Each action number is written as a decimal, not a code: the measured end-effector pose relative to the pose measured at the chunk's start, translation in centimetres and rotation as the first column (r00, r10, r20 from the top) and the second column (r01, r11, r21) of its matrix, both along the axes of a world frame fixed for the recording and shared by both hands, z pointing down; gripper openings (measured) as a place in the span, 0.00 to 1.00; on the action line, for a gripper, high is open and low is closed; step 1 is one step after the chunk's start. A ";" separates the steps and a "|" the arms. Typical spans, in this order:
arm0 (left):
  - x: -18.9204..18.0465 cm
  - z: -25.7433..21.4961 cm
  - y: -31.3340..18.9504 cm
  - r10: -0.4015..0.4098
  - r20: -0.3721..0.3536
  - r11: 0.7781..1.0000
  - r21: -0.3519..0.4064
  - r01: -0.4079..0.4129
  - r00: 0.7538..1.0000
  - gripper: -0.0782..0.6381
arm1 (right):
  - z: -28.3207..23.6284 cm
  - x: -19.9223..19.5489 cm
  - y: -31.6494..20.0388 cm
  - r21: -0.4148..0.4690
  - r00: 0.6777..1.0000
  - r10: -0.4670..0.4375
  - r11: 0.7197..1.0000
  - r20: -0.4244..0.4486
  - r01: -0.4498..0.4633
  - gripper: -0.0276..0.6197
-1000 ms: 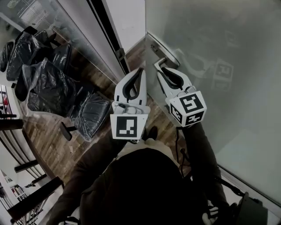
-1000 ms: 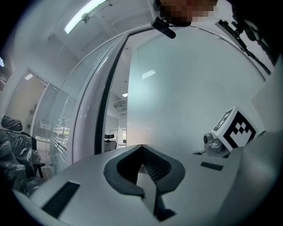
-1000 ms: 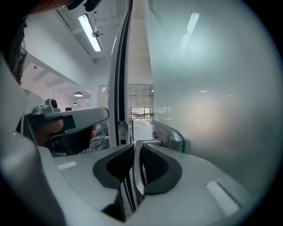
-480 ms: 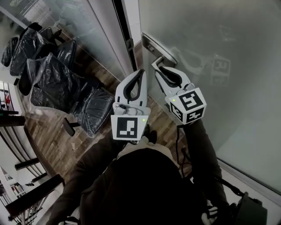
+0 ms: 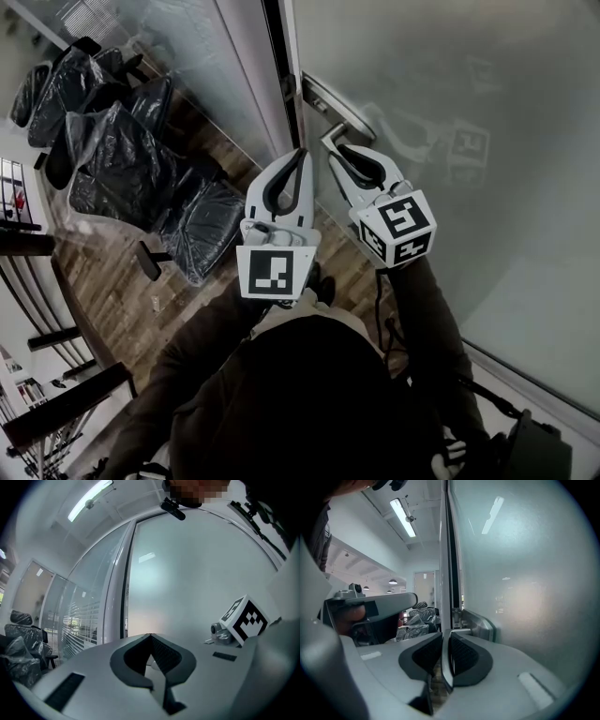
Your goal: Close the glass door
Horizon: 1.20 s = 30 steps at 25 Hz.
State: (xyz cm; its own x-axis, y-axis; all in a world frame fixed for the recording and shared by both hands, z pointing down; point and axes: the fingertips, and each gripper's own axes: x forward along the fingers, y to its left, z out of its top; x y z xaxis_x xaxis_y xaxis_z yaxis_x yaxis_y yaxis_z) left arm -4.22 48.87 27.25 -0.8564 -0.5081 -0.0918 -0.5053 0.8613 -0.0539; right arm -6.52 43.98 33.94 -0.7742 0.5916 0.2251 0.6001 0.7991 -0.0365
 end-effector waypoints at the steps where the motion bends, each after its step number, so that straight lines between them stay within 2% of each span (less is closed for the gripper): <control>1: 0.1 0.0 -0.1 0.000 0.001 1.000 -0.001 0.000 1.000 0.10 | 0.0 0.1 0.1 0.000 1.000 -0.003 1.000 0.000 0.003 0.14; 30: 2.0 -0.7 0.0 -0.004 0.010 1.000 -0.008 0.004 1.000 0.10 | -0.2 2.2 2.4 0.007 0.999 -0.051 0.999 0.008 0.051 0.13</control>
